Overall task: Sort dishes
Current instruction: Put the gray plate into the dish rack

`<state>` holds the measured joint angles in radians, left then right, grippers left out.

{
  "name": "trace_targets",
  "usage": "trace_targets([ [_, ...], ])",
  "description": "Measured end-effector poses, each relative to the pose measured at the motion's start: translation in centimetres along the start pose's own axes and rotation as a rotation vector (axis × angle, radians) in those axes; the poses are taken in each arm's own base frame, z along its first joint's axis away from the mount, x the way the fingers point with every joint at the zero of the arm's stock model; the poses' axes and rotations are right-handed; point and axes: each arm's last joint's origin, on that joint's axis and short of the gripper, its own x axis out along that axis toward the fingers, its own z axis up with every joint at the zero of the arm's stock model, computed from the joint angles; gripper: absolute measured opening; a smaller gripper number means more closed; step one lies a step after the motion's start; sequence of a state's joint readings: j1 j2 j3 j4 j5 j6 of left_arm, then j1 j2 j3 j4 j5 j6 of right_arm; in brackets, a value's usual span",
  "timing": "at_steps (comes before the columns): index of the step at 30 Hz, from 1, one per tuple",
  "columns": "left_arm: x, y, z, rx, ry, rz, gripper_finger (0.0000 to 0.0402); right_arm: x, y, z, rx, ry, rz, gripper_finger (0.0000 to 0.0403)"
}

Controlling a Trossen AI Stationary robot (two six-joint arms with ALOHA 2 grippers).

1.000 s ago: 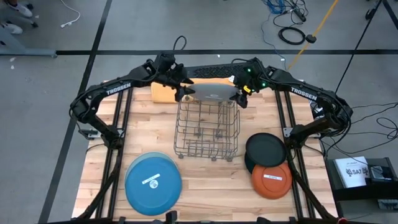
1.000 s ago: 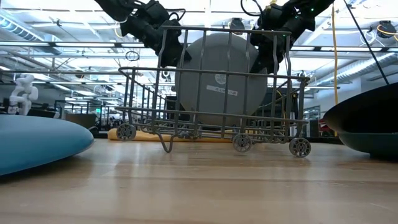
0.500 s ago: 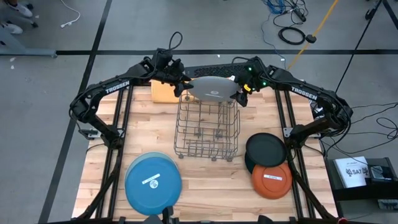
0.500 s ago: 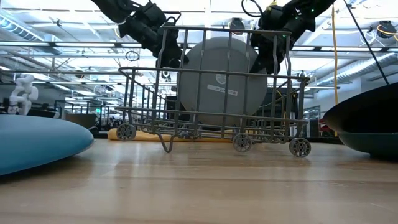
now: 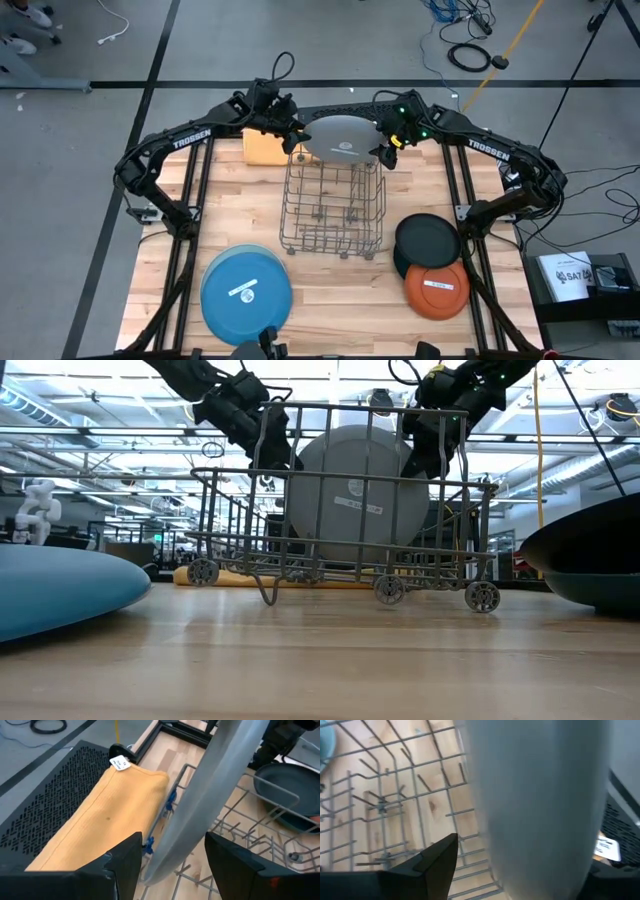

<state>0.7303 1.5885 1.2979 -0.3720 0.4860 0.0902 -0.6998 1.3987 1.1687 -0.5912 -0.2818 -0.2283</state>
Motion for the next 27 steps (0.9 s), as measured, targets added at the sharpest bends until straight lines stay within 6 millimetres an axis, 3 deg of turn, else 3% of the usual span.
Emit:
trace_targets([
  [13,1.6,0.7,-0.9,-0.019,0.046,-0.032,0.0214,0.0,-0.2,0.4,-0.074,-0.029,-0.043,0.0251],
  [27,1.6,0.7,-1.1,-0.007,0.062,-0.046,0.0214,-0.1,-0.1,1.1,-0.205,-0.072,-0.122,0.0251],
])
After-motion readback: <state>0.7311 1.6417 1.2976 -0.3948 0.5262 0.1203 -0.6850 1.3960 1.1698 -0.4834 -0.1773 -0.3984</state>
